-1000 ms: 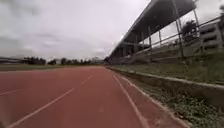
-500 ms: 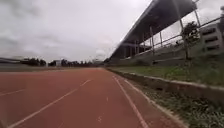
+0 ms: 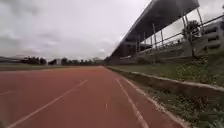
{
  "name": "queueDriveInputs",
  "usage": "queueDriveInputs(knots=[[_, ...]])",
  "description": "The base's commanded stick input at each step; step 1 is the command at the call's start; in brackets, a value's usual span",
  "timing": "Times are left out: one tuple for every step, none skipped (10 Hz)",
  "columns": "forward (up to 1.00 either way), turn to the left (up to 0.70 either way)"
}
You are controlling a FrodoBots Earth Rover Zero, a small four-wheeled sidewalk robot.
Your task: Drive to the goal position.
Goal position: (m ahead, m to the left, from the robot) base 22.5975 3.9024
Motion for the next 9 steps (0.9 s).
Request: queueDriveInputs(knots=[[0.70,0.06],[0.70,0.13],[0.70,0.04],[0.70,0.00],[0.70,0.00],[0.70,0.05],[0.70,0.09],[0.70,0.00],[0.70,0.00]])
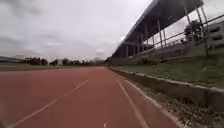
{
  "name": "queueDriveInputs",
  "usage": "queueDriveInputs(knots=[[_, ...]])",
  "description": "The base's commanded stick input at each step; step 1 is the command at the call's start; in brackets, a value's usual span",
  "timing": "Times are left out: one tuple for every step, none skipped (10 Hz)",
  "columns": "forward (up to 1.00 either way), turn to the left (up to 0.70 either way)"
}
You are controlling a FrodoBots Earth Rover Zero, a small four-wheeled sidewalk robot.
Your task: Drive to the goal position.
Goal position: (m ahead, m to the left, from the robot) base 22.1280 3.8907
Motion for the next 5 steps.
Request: queueDriveInputs(knots=[[0.70,0.02],[0.70,0.06],[0.70,0.12],[0.70,0.05],[0.70,0.00]])
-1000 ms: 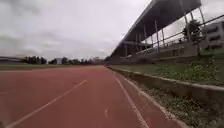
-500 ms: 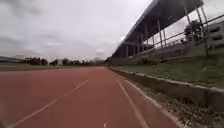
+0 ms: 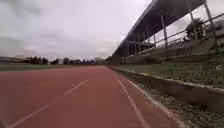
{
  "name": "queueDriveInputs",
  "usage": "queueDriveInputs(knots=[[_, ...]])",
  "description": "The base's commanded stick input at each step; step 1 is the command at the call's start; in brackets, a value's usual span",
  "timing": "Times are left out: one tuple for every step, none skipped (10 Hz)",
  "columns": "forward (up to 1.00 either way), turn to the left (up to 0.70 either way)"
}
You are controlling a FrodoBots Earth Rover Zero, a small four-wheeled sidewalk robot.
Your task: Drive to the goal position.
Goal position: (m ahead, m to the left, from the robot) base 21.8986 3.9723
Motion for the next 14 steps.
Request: queueDriveInputs(knots=[[0.70,0.00],[0.70,0.10],[0.70,0.02],[0.70,0.01],[0.70,0.06],[0.70,0.13],[0.70,0.07],[0.70,0.01],[0.70,0.07],[0.70,0.12],[0.70,0.07],[0.70,0.03],[0.70,0.03],[0.70,0.12]])
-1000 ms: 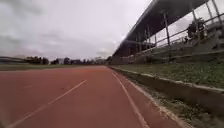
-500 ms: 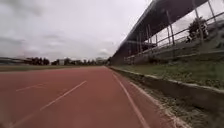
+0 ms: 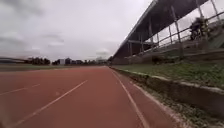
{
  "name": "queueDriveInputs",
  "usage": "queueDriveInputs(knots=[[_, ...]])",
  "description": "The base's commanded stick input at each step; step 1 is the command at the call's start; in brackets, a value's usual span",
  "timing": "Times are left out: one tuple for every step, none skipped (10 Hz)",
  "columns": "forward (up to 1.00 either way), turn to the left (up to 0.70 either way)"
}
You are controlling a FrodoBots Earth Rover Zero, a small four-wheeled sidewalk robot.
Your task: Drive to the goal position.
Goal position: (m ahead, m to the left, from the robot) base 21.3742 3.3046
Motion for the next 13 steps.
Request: queueDriveInputs(knots=[[0.70,0.11],[0.70,0.03],[0.70,0.11],[0.70,0.09],[0.70,0.02],[0.70,0.00],[0.70,0.00],[0.70,0.00],[0.70,0.00],[0.70,0.09],[0.70,0.00],[0.70,0.00],[0.70,0.03]])
